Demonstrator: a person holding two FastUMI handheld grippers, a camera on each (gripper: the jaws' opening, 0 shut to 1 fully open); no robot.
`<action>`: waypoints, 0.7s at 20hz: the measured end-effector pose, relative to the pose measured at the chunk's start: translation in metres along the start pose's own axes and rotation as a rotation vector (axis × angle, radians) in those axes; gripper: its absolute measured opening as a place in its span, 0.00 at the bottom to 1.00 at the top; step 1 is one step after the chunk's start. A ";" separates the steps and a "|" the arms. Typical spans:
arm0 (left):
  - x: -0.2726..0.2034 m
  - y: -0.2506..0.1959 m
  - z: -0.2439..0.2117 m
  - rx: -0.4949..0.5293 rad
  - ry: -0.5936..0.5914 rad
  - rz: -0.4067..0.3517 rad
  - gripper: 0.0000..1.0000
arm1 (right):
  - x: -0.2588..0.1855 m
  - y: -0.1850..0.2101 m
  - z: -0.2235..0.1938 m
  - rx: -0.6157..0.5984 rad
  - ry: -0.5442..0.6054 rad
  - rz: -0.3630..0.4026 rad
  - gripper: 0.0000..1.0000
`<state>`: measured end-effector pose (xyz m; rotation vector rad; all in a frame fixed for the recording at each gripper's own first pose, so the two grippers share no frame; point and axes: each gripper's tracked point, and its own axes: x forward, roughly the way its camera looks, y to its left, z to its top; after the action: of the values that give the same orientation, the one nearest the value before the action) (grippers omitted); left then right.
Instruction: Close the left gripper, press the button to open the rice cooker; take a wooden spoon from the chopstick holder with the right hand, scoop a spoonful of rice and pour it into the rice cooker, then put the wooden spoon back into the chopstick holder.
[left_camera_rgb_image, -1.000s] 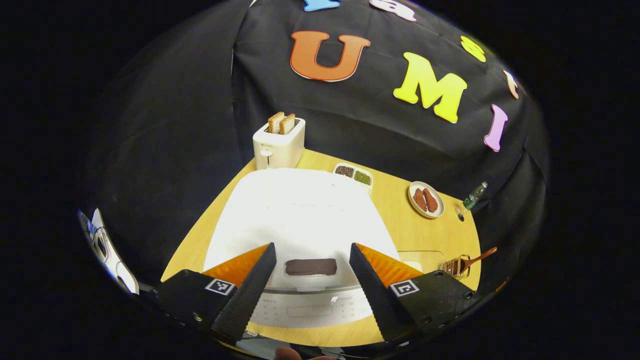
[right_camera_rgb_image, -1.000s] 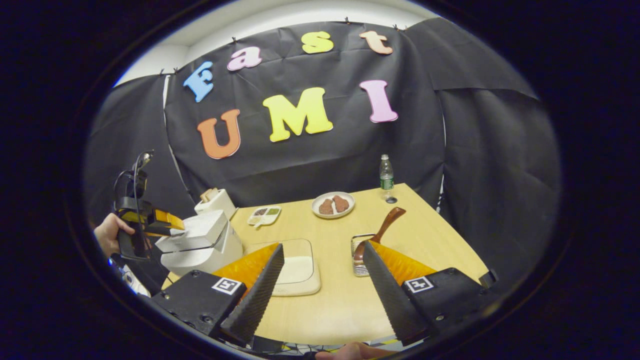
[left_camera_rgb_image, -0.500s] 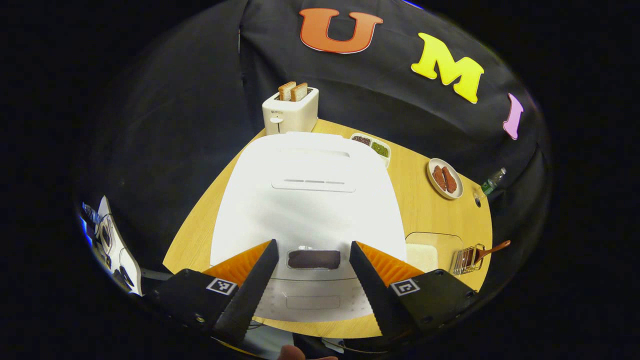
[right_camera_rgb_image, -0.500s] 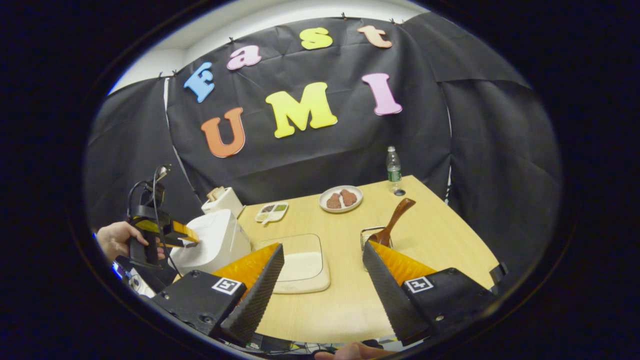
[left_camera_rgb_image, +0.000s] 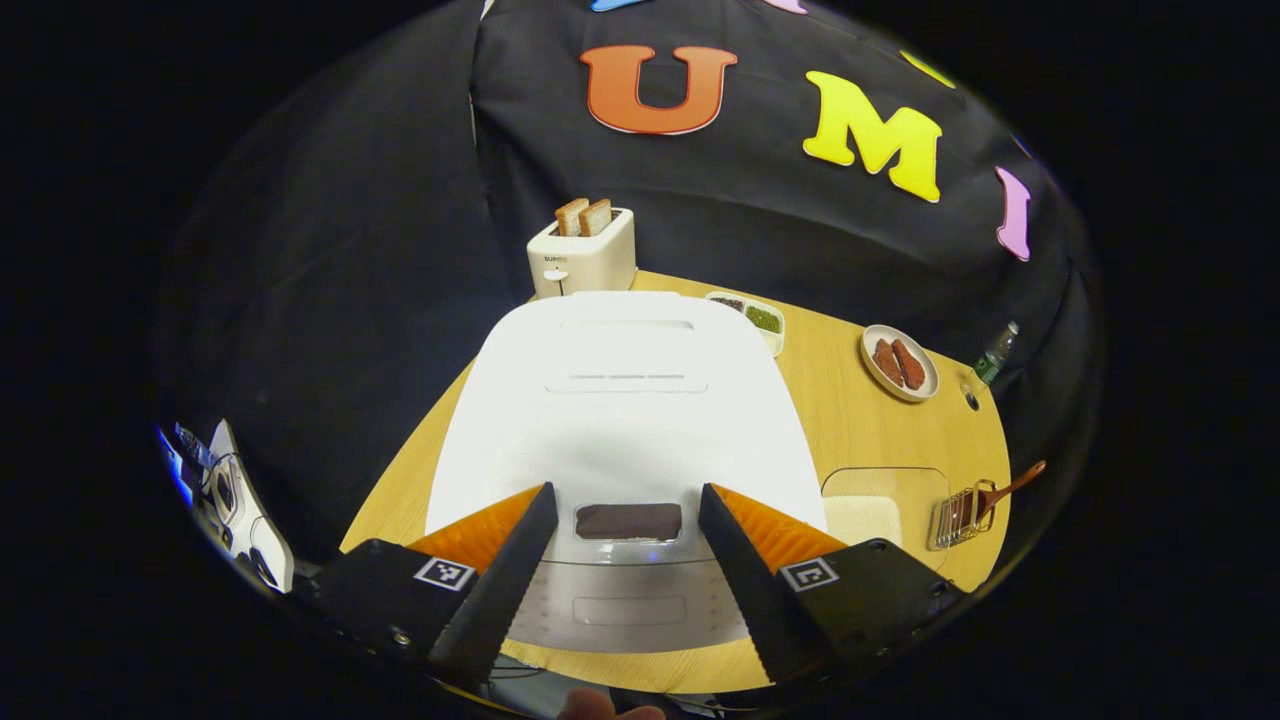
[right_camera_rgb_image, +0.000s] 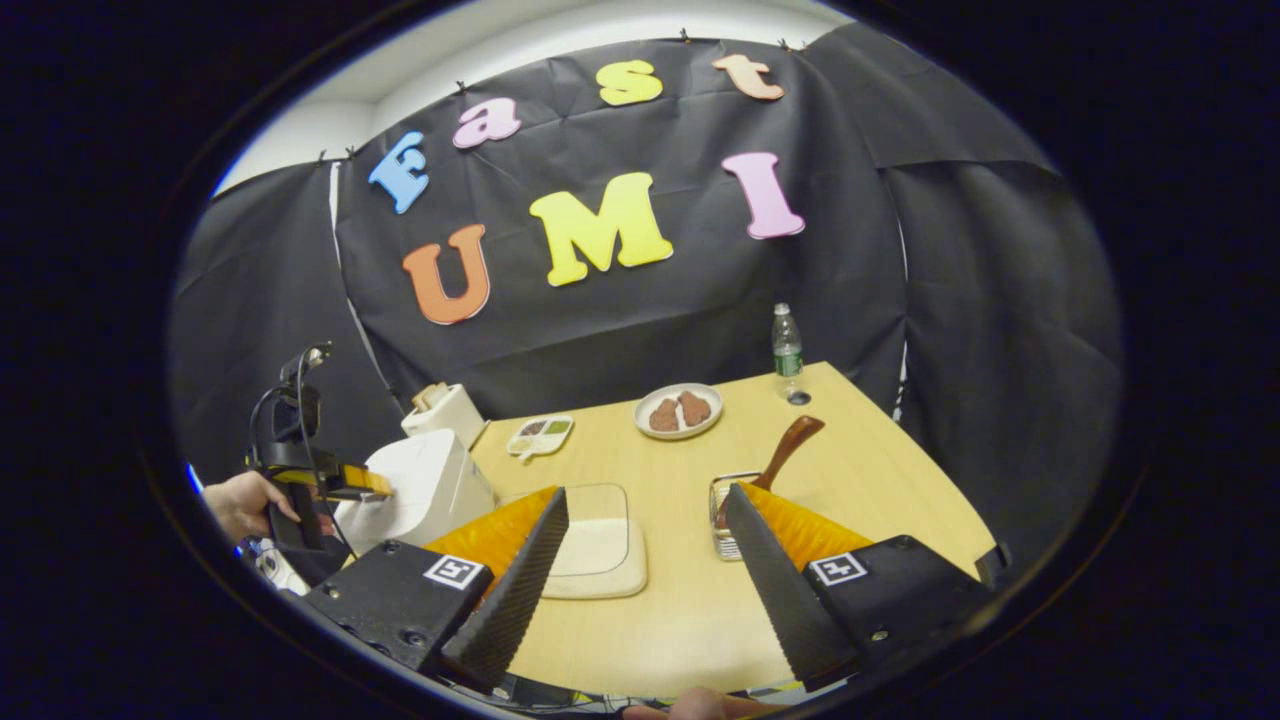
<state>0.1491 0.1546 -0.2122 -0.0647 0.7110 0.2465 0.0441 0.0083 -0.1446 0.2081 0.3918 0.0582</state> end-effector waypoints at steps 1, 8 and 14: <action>-0.004 -0.007 0.005 -0.023 -0.019 -0.013 0.96 | 0.003 -0.004 0.007 -0.005 -0.006 0.007 1.00; -0.105 -0.046 0.068 -0.017 -0.316 -0.035 0.95 | 0.022 -0.029 0.057 -0.111 -0.079 0.085 1.00; -0.214 -0.092 0.092 0.011 -0.555 -0.153 0.94 | -0.022 -0.005 0.100 -0.097 -0.218 0.106 0.99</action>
<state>0.0738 0.0353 -0.0053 -0.0376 0.1533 0.1040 0.0624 -0.0181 -0.0468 0.1371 0.1600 0.1573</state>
